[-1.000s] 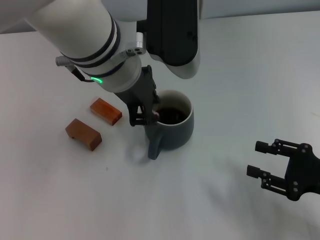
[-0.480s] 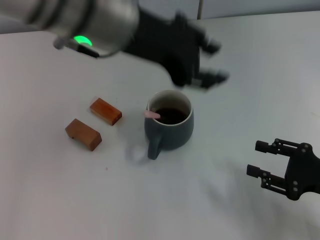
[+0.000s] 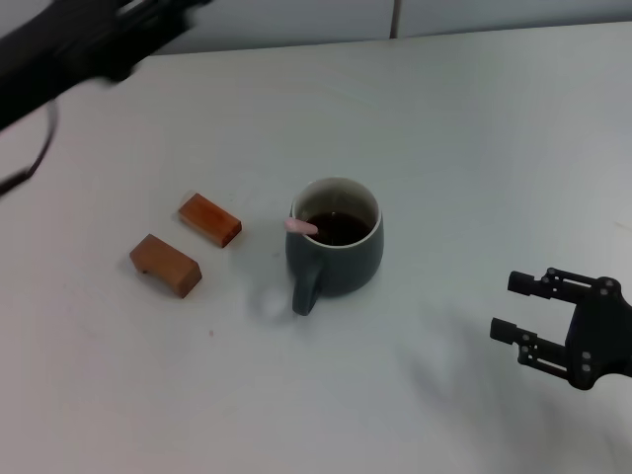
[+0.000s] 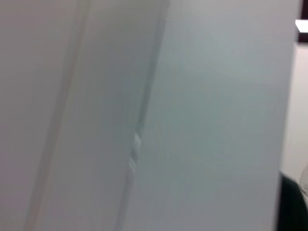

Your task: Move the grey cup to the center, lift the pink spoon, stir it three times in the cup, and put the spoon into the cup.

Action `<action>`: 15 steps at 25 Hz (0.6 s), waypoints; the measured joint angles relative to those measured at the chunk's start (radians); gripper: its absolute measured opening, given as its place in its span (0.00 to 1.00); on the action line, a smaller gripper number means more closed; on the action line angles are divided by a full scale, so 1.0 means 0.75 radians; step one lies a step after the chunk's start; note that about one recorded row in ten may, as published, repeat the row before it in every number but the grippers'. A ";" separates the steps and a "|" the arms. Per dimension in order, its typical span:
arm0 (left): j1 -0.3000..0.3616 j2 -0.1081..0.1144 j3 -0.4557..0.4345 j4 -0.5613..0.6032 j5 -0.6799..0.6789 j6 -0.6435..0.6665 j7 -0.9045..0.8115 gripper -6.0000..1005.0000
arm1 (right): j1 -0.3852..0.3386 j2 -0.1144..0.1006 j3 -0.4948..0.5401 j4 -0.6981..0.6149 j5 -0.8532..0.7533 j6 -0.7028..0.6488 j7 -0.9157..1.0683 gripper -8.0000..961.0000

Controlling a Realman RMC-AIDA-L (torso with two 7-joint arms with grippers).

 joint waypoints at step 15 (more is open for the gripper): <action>0.240 0.022 -0.151 -0.850 0.186 0.256 1.225 0.81 | -0.012 0.002 0.016 -0.004 0.014 0.011 -0.001 0.63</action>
